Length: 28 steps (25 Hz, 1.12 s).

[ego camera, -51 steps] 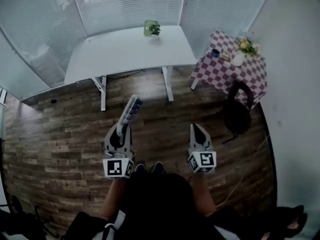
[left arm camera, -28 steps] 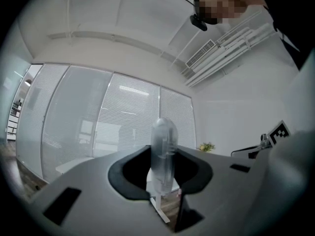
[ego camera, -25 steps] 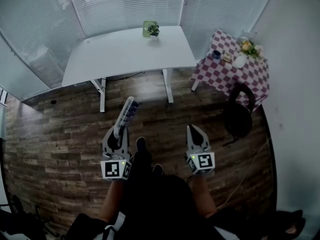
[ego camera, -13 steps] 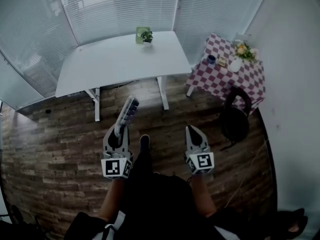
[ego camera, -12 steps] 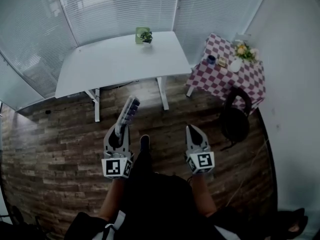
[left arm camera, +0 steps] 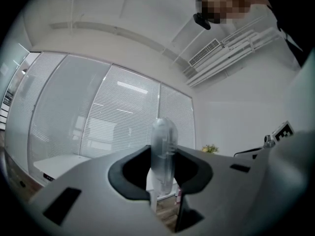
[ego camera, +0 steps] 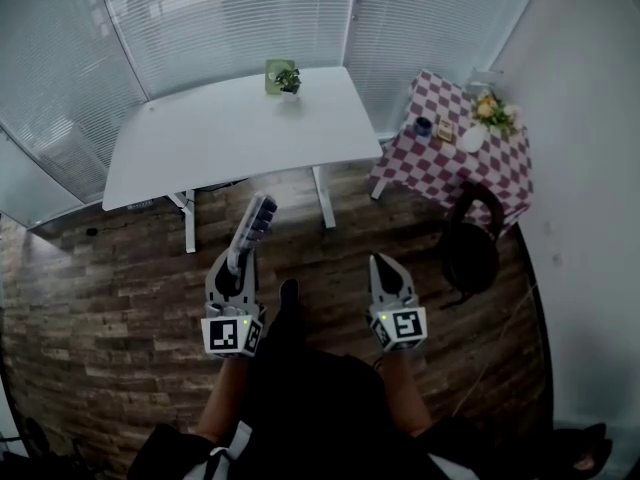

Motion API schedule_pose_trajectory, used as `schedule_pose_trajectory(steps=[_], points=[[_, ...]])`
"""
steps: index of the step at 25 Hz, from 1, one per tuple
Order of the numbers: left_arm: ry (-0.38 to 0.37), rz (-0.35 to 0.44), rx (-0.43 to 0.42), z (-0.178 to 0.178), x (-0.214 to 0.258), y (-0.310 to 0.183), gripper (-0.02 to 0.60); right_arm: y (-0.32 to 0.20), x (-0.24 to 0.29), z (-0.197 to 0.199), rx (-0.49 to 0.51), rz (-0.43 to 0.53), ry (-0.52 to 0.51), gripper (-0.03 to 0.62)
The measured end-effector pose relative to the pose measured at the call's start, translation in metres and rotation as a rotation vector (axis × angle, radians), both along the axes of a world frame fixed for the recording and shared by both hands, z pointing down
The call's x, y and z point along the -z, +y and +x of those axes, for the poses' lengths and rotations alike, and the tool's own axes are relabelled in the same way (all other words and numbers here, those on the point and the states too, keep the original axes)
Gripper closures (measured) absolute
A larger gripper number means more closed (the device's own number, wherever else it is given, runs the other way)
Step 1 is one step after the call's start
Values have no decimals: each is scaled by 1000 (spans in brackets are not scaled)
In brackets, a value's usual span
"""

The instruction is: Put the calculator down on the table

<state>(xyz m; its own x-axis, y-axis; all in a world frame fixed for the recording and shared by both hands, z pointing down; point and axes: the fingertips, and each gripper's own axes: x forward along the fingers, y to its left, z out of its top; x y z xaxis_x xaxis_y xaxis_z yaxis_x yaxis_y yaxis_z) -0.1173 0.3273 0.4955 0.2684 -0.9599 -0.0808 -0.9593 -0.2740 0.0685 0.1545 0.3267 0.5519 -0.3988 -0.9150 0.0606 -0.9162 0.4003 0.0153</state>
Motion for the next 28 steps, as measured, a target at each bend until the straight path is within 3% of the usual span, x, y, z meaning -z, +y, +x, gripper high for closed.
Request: schedule_pose_trajectory(steps=[10,28], points=[[-6,-31,0,2,0,-63,480,-65,6,2,7,-21,8,588],[3,-48,-17,-36,6,-200,480,-193,28,-33,-11,-28,17,588]])
